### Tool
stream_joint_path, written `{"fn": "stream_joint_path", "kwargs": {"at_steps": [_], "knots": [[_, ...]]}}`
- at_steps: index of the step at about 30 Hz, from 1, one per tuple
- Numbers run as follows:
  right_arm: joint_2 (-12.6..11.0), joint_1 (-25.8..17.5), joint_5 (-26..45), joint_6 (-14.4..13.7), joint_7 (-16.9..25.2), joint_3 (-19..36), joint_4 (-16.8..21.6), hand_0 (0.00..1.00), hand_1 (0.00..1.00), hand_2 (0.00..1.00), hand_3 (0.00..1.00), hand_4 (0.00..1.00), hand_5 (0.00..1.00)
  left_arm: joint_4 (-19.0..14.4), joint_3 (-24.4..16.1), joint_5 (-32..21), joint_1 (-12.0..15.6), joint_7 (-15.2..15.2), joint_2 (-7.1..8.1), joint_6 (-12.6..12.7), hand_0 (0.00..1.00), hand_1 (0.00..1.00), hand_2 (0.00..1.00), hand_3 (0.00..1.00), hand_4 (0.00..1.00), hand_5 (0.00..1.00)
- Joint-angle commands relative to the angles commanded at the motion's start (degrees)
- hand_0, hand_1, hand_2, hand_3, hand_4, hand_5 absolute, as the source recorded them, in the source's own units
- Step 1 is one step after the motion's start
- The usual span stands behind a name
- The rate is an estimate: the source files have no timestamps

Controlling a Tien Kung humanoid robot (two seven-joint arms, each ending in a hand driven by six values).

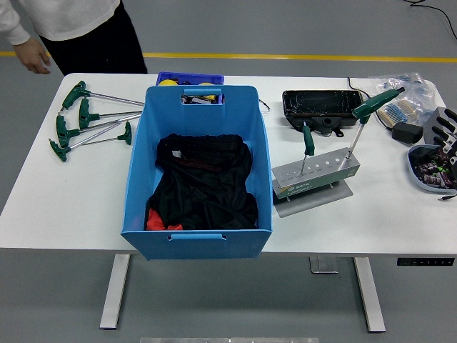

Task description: Lift tool from toolbox,place it in box,lift tool from toolbox,place it in box

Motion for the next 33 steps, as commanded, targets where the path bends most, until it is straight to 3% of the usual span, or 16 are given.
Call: {"fn": "stream_joint_path", "kwargs": {"at_steps": [33], "knots": [[-0.25,0.42,-0.49,0.26,-0.2,0.0,0.01,0.966,0.869,0.887,0.913,0.998,0.998,0.0,0.25,0.23,-0.29,0.26,0.17,0.05,0.747,0.74,0.822,0.761,0.717,0.638]]}}
